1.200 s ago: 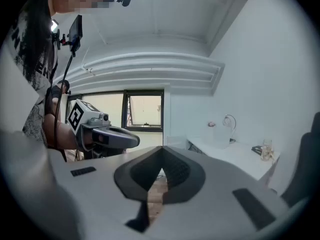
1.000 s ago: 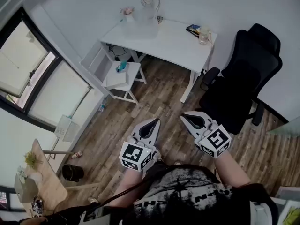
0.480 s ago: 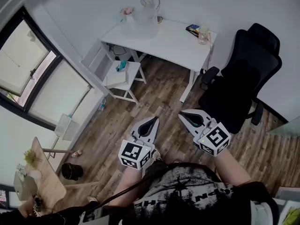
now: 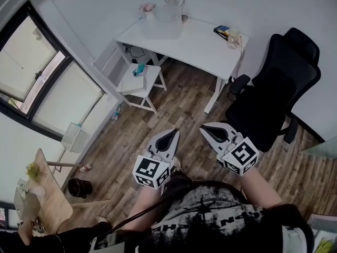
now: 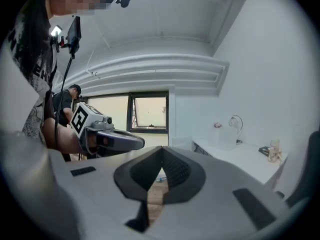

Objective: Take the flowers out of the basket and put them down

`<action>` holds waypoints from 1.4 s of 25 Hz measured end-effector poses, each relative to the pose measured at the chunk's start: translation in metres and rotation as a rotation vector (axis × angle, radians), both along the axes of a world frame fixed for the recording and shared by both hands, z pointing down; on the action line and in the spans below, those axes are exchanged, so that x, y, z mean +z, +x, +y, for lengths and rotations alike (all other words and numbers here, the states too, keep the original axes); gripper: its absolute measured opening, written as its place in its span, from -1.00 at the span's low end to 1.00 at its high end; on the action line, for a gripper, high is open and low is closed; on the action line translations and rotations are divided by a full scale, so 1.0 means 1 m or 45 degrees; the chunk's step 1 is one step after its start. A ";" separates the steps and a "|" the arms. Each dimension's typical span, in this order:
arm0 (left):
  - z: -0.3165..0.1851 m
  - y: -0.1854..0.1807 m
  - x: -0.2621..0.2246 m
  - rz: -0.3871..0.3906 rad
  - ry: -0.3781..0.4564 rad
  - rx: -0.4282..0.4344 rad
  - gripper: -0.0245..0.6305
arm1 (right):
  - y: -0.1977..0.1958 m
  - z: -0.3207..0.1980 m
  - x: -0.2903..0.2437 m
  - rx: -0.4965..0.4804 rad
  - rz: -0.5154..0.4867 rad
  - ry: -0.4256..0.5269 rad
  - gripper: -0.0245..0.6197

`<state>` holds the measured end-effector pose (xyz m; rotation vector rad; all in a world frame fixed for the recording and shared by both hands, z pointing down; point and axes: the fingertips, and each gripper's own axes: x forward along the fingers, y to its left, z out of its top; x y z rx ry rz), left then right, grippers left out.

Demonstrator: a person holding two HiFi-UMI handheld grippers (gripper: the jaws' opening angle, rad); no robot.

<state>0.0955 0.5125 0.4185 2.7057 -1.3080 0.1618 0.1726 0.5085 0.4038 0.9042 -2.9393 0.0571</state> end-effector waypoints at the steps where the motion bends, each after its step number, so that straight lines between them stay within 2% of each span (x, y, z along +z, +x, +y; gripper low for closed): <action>1: -0.003 -0.003 0.002 0.010 -0.006 -0.006 -0.89 | -0.002 -0.003 0.001 -0.002 -0.003 -0.006 -0.88; 12: -0.069 -0.042 0.011 -0.054 -0.007 -0.001 -0.89 | -0.048 -0.070 0.003 -0.007 -0.003 0.006 -0.88; 28: -0.211 -0.137 0.021 -0.028 -0.044 0.069 -0.89 | -0.153 -0.210 0.012 0.037 0.021 -0.007 -0.88; 35: -0.251 -0.169 0.031 -0.021 -0.062 0.102 -0.89 | -0.186 -0.255 0.016 0.071 0.049 -0.001 -0.88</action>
